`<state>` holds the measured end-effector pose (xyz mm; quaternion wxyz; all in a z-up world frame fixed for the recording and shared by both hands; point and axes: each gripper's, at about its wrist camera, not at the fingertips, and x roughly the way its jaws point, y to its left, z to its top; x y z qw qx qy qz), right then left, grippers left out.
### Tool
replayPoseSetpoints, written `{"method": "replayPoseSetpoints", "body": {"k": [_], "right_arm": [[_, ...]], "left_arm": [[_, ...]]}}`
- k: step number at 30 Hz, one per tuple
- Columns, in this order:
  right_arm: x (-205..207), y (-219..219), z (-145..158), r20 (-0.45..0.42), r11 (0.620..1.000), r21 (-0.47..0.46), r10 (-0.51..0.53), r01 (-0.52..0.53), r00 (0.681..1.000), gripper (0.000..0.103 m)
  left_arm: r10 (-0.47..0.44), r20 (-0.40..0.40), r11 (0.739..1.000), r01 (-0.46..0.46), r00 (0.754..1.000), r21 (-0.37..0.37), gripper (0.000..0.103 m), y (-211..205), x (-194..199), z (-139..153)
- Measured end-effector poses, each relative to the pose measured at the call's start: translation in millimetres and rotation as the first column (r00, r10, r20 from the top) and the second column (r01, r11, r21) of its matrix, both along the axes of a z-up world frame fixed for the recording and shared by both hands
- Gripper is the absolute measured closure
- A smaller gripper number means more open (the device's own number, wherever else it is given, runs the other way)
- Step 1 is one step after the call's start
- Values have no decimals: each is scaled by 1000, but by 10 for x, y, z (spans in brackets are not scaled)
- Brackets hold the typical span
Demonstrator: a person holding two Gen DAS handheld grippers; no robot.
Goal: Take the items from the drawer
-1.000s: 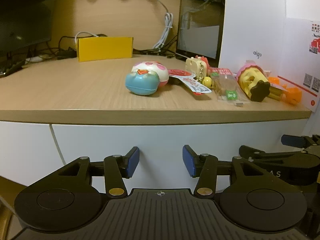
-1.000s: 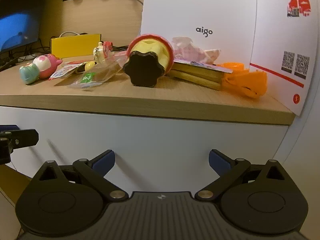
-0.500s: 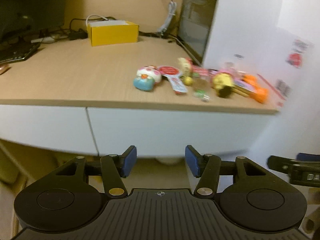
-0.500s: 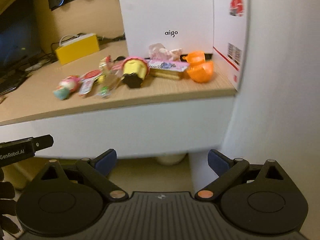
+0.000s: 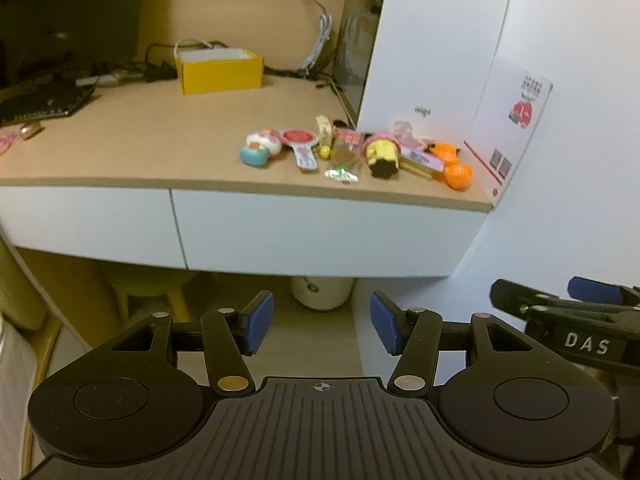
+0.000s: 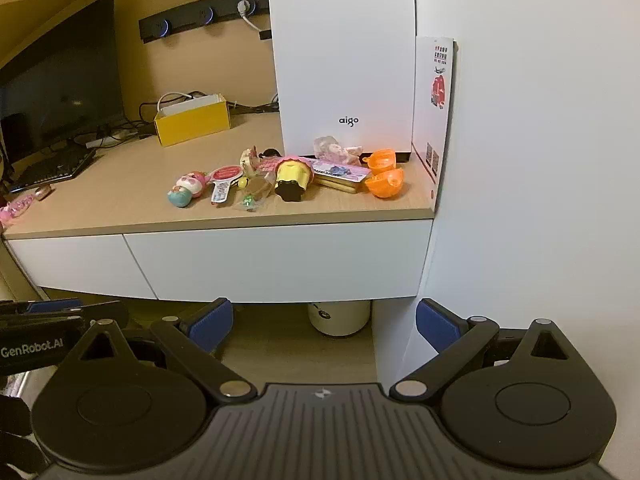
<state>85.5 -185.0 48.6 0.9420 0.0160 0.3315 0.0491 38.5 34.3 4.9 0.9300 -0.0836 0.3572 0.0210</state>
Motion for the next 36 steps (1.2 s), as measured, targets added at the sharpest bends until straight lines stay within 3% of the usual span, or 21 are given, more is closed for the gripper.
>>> {"method": "replayPoseSetpoints", "body": {"k": [5,10,14,36], "right_arm": [[46,-33,-129,-64,1000,-20,3,-5,998,5],[32,-63,-148,-64,999,-26,-24,22,998,5],[15,45,-192,-65,997,-79,9,-14,998,5],[3,79,-192,-74,997,-69,22,-27,997,5]], "left_arm": [[-18,-18,1000,17,1000,-12,45,-121,14,-77],[-55,-56,997,58,997,42,45,-189,16,-143],[-76,-52,994,79,996,75,47,-186,36,-126],[-66,-50,996,69,997,48,48,-114,30,-120]]}}
